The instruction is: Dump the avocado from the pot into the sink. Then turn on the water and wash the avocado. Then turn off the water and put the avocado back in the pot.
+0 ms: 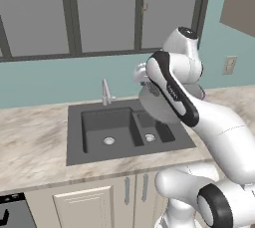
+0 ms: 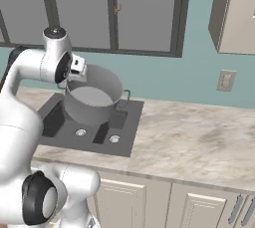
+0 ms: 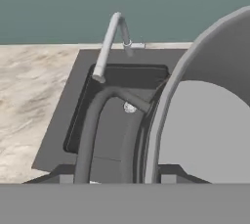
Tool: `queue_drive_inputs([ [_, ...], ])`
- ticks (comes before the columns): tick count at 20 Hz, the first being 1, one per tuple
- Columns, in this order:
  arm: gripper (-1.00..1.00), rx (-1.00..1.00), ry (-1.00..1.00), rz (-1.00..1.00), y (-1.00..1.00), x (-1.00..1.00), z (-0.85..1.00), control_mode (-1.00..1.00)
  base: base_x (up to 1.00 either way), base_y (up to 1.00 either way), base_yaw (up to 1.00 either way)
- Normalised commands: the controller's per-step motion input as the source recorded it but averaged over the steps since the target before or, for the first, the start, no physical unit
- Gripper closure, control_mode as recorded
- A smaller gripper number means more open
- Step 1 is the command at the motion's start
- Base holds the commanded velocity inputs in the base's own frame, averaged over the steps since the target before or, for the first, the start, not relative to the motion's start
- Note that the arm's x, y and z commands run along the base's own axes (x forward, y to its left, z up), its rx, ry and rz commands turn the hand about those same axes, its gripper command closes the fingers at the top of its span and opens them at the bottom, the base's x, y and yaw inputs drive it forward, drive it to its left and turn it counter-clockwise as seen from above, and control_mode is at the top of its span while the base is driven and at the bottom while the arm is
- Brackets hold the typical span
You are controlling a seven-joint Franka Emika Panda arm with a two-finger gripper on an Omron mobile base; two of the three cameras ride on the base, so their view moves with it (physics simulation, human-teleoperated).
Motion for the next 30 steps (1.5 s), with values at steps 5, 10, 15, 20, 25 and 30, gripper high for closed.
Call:
queue_drive_inputs([
  [5, 1.0, 0.11, -0.01, 0.08, 0.97, -0.29, 0.57, -1.0, 0.0, 0.0, 0.0],
  [10, 1.0, 0.09, 0.0, 0.07, 0.96, -0.26, 0.57, -1.0, 0.0, 0.0, 0.0],
  [15, 1.0, 0.11, 0.0, 0.07, 0.86, -0.09, 0.41, -1.0, 0.0, 0.0, 0.0],
  [20, 1.0, 0.15, 0.0, 0.08, 0.77, 0.0, 0.3, -1.0, 0.0, 0.0, 0.0],
  [25, 1.0, 0.2, 0.0, 0.1, 0.65, 0.0, 0.15, -1.0, 0.0, 0.0, 0.0],
  [30, 1.0, 0.2, 0.0, 0.09, 0.49, 0.17, 0.01, -1.0, 0.0, 0.0, 0.0],
])
